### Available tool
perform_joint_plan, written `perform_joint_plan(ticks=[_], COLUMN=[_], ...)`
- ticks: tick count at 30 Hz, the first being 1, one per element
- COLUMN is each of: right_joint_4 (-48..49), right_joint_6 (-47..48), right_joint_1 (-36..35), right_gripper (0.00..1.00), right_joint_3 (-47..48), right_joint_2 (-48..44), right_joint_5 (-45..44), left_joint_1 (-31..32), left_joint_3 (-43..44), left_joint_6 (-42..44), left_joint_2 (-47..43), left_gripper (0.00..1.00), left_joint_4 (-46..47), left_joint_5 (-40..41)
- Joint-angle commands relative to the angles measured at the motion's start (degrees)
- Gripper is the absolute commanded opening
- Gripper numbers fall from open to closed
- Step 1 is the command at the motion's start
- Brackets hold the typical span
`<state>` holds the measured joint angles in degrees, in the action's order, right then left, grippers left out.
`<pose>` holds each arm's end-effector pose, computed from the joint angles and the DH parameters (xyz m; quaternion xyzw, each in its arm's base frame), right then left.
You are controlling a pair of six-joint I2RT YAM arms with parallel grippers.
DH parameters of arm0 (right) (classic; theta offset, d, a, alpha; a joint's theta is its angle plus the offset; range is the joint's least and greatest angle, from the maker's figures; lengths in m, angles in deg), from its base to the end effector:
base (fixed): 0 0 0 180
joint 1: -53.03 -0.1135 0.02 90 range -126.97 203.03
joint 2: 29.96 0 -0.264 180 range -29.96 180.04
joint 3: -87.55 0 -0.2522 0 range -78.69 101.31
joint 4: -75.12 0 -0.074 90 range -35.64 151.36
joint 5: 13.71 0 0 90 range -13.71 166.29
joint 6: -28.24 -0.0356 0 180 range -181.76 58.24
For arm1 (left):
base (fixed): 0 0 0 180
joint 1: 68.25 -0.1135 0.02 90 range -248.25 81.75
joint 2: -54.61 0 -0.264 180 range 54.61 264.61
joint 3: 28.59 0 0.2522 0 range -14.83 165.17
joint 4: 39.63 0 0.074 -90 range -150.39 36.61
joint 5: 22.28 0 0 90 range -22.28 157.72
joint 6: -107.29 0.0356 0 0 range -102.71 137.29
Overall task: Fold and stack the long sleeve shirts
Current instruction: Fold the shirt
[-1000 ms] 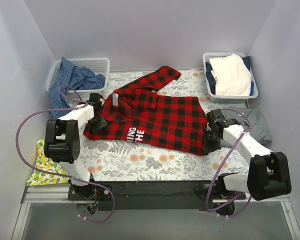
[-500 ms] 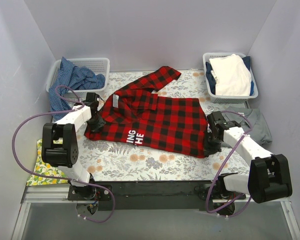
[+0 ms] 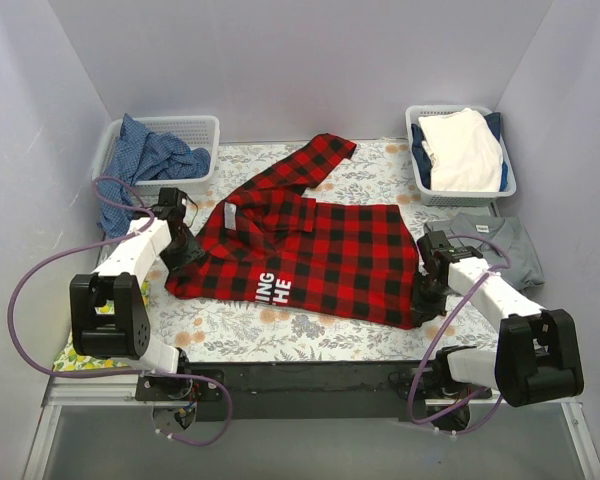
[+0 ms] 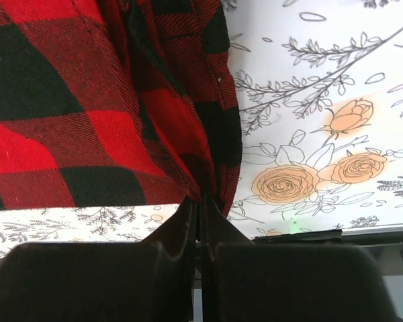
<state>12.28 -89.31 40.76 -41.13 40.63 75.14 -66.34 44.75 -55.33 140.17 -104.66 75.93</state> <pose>0.1813 0.0387 0.1707 0.1333 0.9886 0.0140 0.0681 0.2702 -0.0039 0.2168 -0.5801 0.8039 -0.0104 0.1312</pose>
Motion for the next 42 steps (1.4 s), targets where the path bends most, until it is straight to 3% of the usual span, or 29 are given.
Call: perform_joint_plan(ticks=[1,2,3,4,7,11,15,17,24,34,42], right_joint_4=[-3.30,-3.56,-4.00,-4.27,-5.41,-5.68,-3.85,-0.95,18.56,27.80,34.84], right_joint_6=[-1.45,-1.54,-1.63,-1.89,-2.59,-2.16,0.65,2.67,10.58,15.60,14.19], right_joint_1=[1.02,1.28,1.55,1.72,1.90,1.90,1.90,1.81,0.33,-10.75,-12.60], right_gripper=[0.04,0.07,0.12,0.21,0.32,0.43,0.46,0.48,0.52,0.57,0.65], right_joint_3=[0.58,0.93,1.98,2.60,6.71,12.88,18.50,20.17,28.15,57.24,65.00], right_joint_2=[0.87,0.96,0.96,0.87,-0.80,-2.47,-1.34,-0.28,13.48,43.74,55.43], right_joint_5=[-2.28,-2.89,-4.11,-4.82,-8.86,-13.52,-15.12,-13.19,9.45,18.55,24.43], left_joint_1=[-1.65,-1.82,-1.82,-1.82,-1.82,-1.82,-1.39,0.18,6.87,6.96,6.88], left_joint_3=[-2.00,-1.48,-0.95,-0.51,1.33,3.09,8.79,13.10,21.55,22.87,22.26], left_joint_6=[-0.94,-1.03,-1.03,-1.03,0.28,3.88,5.55,6.78,8.20,7.49,7.84], left_joint_2=[-2.41,-2.59,-2.85,-3.11,-3.82,-3.47,0.38,2.85,11.47,12.18,10.86], left_gripper=[0.54,0.69,0.71,0.72,0.73,0.71,0.72,0.72,0.73,0.74,0.75], left_joint_4=[-3.31,-3.23,-3.23,-3.14,-1.47,5.27,10.04,12.14,13.91,11.98,10.92], left_joint_5=[3.22,3.13,3.13,3.04,-0.36,-10.54,-17.34,-19.97,-18.32,-16.21,-16.82])
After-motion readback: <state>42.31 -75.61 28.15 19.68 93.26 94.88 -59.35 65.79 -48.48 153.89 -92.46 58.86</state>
